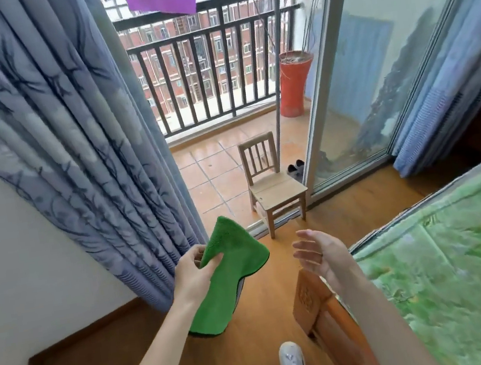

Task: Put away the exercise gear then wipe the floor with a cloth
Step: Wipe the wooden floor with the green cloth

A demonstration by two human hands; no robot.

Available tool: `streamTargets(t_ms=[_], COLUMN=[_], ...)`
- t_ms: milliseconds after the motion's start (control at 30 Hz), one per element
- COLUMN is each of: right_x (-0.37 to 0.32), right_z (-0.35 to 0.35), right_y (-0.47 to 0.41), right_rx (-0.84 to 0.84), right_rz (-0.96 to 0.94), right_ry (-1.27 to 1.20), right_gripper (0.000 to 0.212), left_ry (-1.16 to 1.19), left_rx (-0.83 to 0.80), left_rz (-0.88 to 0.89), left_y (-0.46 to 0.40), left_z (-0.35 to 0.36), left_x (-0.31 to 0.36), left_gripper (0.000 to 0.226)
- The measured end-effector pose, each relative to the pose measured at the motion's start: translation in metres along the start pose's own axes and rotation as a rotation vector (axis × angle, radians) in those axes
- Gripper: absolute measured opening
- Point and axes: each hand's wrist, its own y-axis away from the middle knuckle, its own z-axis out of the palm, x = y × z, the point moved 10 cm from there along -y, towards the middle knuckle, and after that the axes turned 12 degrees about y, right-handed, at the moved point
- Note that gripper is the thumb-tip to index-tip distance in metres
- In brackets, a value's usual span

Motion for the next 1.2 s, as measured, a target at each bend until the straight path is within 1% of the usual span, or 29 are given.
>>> streamTargets(t_ms=[133,267,400,533,633,733,800,867,967,1100,1200], right_x=[-0.029,-0.061,-0.091,-0.112,-0.12,-0.129,-0.131,-0.134,-0.142,-0.156,-0.164], right_z=[-0.001,-0.012,-0.026,-0.036,-0.041,-0.05,-0.053,-0.054,-0.057,-0.059,-0.061], right_y=[-0.07,-0.139,-0.202,-0.255,-0.285,-0.321,-0.346,-0.371,-0.41,-0.456,-0.488], right_rx=[0.02,0.051,0.073,0.103,0.106,0.145,0.174,0.197,0.25,0.311,0.344], right_rz=[0.007,0.032,0.058,0.092,0.118,0.132,0.149,0.163,0.181,0.227,0.249], right_ry=[-0.019,-0.055,-0.08,-0.083,-0.098,-0.138,-0.161,-0.183,-0.196,-0.196,-0.196], right_gripper=[0.022,0.02,0.02,0.02,0.02,0.019,0.019,0.019,0.019,0.019,0.021], left_ry=[-0.017,-0.041,-0.082,-0.079,-0.07,-0.052,-0.056,-0.069,-0.067,-0.113,-0.162], left_rx=[-0.041,-0.04,-0.083,-0.101,-0.11,-0.122,-0.156,-0.184,-0.233,-0.332,-0.37], left_rz=[0.019,-0.009,-0.022,0.02,-0.001,-0.022,-0.046,-0.07,-0.104,-0.084,-0.118], left_y=[-0.08,-0.157,-0.227,-0.285,-0.318,-0.361,-0.392,-0.426,-0.479,-0.54,-0.586], left_z=[0.033,0.064,0.098,0.128,0.148,0.17,0.187,0.2,0.224,0.257,0.277], left_x=[0.01,0.019,0.035,0.049,0.052,0.055,0.05,0.044,0.035,0.036,0.023], left_gripper=[0.011,0.014,0.015,0.006,0.008,0.012,0.005,0.003,0.006,0.014,0.013])
